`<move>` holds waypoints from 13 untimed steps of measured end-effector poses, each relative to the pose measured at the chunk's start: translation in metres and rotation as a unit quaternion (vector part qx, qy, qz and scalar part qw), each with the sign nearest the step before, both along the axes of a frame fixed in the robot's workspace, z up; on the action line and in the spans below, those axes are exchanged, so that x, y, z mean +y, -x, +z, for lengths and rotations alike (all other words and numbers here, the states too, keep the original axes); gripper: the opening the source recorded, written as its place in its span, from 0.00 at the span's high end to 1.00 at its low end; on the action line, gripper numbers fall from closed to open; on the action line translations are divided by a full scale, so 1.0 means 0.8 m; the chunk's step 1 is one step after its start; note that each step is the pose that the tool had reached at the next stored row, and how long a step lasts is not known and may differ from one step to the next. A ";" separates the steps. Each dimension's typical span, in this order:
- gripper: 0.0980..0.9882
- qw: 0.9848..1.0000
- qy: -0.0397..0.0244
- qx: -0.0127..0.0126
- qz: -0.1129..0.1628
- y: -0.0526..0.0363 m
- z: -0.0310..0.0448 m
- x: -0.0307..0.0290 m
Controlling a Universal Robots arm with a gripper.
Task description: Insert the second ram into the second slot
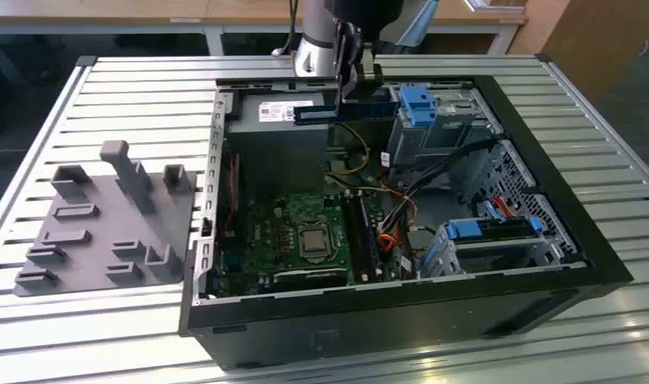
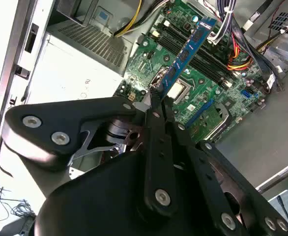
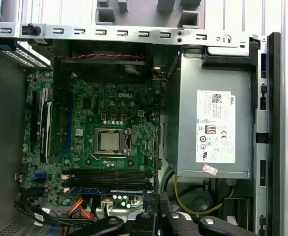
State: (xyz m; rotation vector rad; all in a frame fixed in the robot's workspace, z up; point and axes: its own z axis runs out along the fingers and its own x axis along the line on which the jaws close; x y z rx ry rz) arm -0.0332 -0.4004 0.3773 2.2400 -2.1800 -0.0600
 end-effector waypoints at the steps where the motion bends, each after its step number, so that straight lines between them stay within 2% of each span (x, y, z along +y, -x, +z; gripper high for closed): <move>1: 0.96 1.000 0.000 0.000 0.000 0.000 0.0000 0.0000; 7: 0.96 1.000 0.000 0.000 -0.007 0.000 -0.0004 0.0001; 10: 0.96 0.999 0.000 0.000 -0.034 0.000 -0.0012 0.0001; 13: 0.96 0.998 0.000 0.000 -0.061 0.000 -0.0021 0.0001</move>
